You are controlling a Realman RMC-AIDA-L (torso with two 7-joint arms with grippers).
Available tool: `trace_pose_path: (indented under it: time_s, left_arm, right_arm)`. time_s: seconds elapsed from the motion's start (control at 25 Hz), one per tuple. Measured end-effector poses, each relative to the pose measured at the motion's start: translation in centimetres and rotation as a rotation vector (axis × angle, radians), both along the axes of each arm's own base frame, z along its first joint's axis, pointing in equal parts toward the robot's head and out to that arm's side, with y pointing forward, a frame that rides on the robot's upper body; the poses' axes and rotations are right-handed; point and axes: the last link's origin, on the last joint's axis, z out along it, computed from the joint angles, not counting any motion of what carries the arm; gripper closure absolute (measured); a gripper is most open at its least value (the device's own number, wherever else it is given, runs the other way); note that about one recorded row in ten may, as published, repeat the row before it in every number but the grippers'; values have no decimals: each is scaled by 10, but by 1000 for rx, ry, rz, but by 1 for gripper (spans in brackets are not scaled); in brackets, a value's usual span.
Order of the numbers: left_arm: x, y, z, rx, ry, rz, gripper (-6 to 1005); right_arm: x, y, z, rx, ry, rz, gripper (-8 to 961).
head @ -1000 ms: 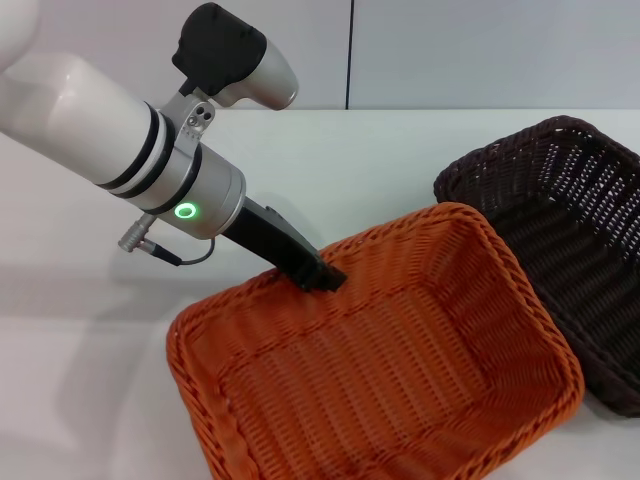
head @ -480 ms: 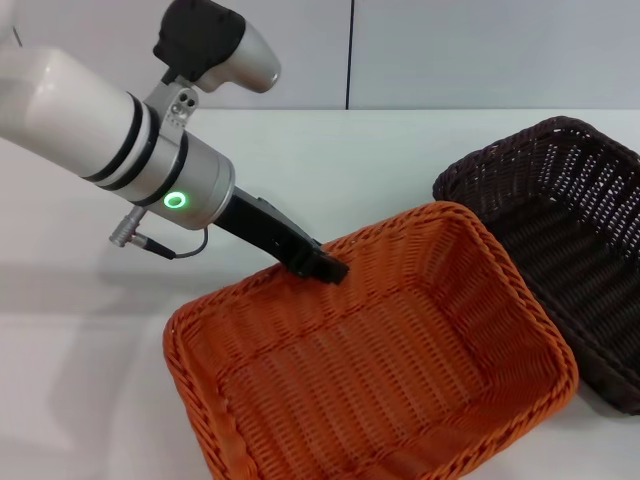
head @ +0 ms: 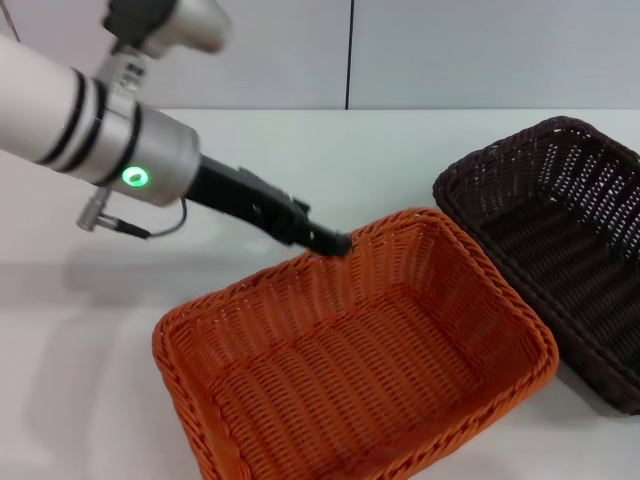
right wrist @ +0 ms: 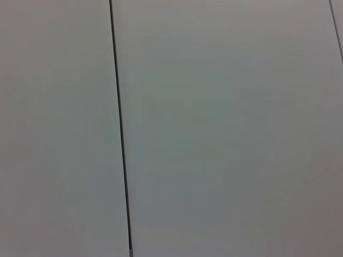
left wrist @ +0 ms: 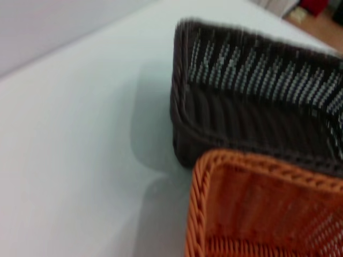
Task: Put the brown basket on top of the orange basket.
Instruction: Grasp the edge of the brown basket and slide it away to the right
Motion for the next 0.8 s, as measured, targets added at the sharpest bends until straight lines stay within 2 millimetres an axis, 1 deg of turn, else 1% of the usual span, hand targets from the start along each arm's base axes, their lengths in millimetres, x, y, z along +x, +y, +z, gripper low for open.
trace_pose_path:
  time_s: [0.08, 0.12, 0.16, 0.2, 0.24, 0.28, 0.32, 0.36, 0.4, 0.48, 0.52, 0.56, 0.64, 0.68, 0.8]
  left_arm:
    - [0, 0, 9, 33, -47, -11, 332]
    - [0, 0, 9, 33, -47, -11, 312]
    - [-2, -1, 21, 72, -126, -36, 293]
    - [-2, -1, 21, 72, -126, -36, 274]
    - [-3, -1, 26, 88, -162, -50, 255]
    - [-5, -3, 37, 126, -246, -84, 238]
    - [-5, -3, 37, 126, -246, -84, 220]
    - [-8, -7, 48, 173, -341, -121, 202]
    - [-10, -8, 51, 194, -381, -141, 185]
    - [-16, -14, 61, 258, -481, -187, 185]
    - [-16, -14, 61, 258, -481, -187, 185]
    - [-26, -22, 69, 346, -601, -243, 185]
    - [-35, -29, 75, 430, -695, -291, 185]
    - [-45, -35, 76, 487, -746, -318, 185]
    - [-65, -45, 75, 593, -833, -356, 185]
  right_arm:
    - [0, 0, 0, -1, 1, -1, 214]
    - [0, 0, 0, -2, 1, -2, 214]
    - [0, 1, 0, -2, 1, -1, 214]
    - [0, 1, 0, -2, 1, -1, 214]
    - [0, 1, 0, -2, 1, 0, 214]
    - [-1, 2, 0, -3, 1, 1, 214]
    - [-1, 2, -1, -4, 3, 3, 214]
    - [-2, 3, -1, -7, 15, 10, 214]
    - [-2, 3, -1, -7, 15, 10, 214]
    - [-2, 5, 1, -12, 41, 27, 214]
    - [-2, 5, 1, -12, 41, 27, 214]
    - [-1, 5, 5, -16, 55, 40, 214]
    - [-1, 5, 6, -24, 60, 53, 214]
    - [-2, 6, 7, -36, 64, 70, 214]
    - [-7, 8, 12, -99, 66, 149, 214]
